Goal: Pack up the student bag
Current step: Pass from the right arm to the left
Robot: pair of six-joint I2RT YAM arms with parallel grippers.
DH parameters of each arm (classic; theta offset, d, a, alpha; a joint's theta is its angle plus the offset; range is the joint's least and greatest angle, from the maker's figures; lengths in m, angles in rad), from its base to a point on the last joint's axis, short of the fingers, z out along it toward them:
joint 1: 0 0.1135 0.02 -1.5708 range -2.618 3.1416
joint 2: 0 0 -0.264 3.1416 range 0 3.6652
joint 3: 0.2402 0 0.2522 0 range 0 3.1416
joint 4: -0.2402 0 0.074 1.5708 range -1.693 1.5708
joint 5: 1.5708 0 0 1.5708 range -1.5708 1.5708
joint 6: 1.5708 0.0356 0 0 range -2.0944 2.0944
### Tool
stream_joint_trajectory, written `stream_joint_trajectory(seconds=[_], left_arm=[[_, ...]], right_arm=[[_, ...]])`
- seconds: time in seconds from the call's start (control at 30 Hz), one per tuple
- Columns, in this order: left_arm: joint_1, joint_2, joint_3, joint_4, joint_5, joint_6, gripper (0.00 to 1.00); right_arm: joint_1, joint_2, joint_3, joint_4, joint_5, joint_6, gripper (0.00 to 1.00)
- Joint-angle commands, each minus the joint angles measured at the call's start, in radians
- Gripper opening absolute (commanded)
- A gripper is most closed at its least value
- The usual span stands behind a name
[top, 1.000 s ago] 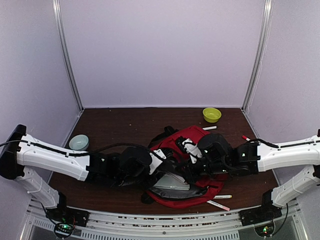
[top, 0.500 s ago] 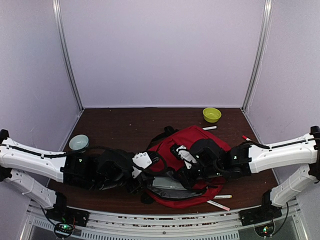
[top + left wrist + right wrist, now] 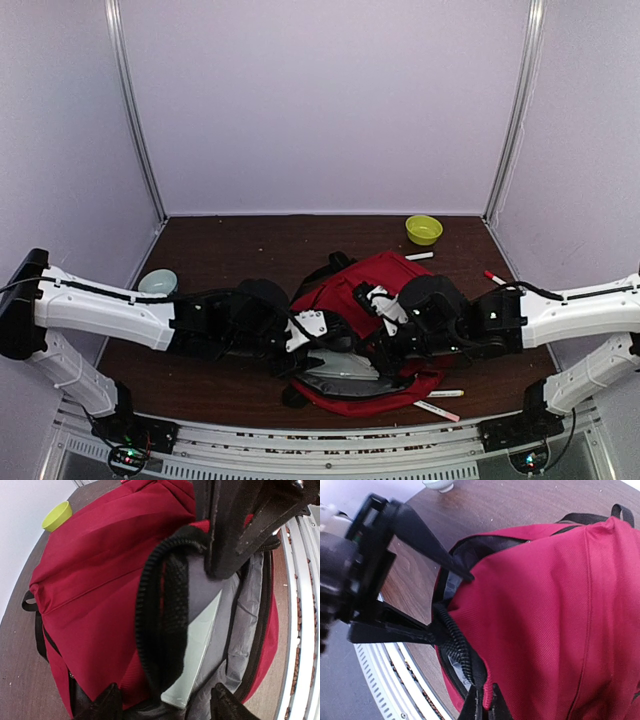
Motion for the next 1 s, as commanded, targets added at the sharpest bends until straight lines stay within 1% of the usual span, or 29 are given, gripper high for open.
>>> stream_joint_trajectory(seconds=[0.0, 0.07, 0.13, 0.3, 0.4, 0.5, 0.53, 0.6, 0.63, 0.67, 0.7, 0.8, 0.97], left_arm=[[0.005, 0.040, 0.083, 0.073, 0.034, 0.043, 0.55], [0.005, 0.047, 0.105, 0.057, 0.002, 0.039, 0.38], [0.005, 0.031, 0.103, 0.062, -0.029, 0.029, 0.24], [0.005, -0.050, 0.043, 0.115, -0.080, 0.013, 0.00], [0.005, -0.066, 0.021, 0.125, -0.122, 0.009, 0.00], [0.006, -0.061, 0.014, 0.129, -0.160, 0.002, 0.00], [0.009, -0.058, 0.015, 0.129, -0.170, -0.003, 0.00], [0.015, -0.057, 0.015, 0.131, -0.187, -0.013, 0.00], [0.019, -0.056, 0.017, 0.129, -0.197, -0.020, 0.00], [0.025, -0.056, 0.018, 0.127, -0.207, -0.029, 0.00], [0.031, -0.058, 0.020, 0.124, -0.216, -0.036, 0.00], [0.048, -0.063, 0.020, 0.116, -0.237, -0.061, 0.00], [0.073, -0.070, 0.024, 0.095, -0.258, -0.103, 0.00]], right_arm=[[0.003, -0.062, -0.032, 0.008, 0.041, -0.007, 0.00], [0.004, -0.069, -0.038, 0.009, 0.045, -0.007, 0.00], [0.004, -0.066, -0.038, 0.004, 0.044, -0.006, 0.00], [0.004, -0.064, -0.031, -0.018, 0.036, -0.005, 0.00], [0.002, -0.070, -0.014, -0.044, 0.050, -0.008, 0.00], [0.001, -0.107, 0.001, -0.101, 0.131, 0.010, 0.01], [-0.005, -0.130, -0.012, -0.093, 0.142, 0.012, 0.11], [-0.021, -0.182, -0.042, -0.082, 0.163, 0.023, 0.39], [-0.032, -0.204, -0.054, -0.082, 0.166, 0.030, 0.51], [-0.041, -0.221, -0.063, -0.090, 0.168, 0.036, 0.59], [-0.052, -0.235, -0.067, -0.108, 0.178, 0.040, 0.63], [-0.068, -0.267, -0.059, -0.179, 0.242, 0.063, 0.66], [-0.079, -0.344, -0.084, -0.281, 0.401, 0.147, 0.66]])
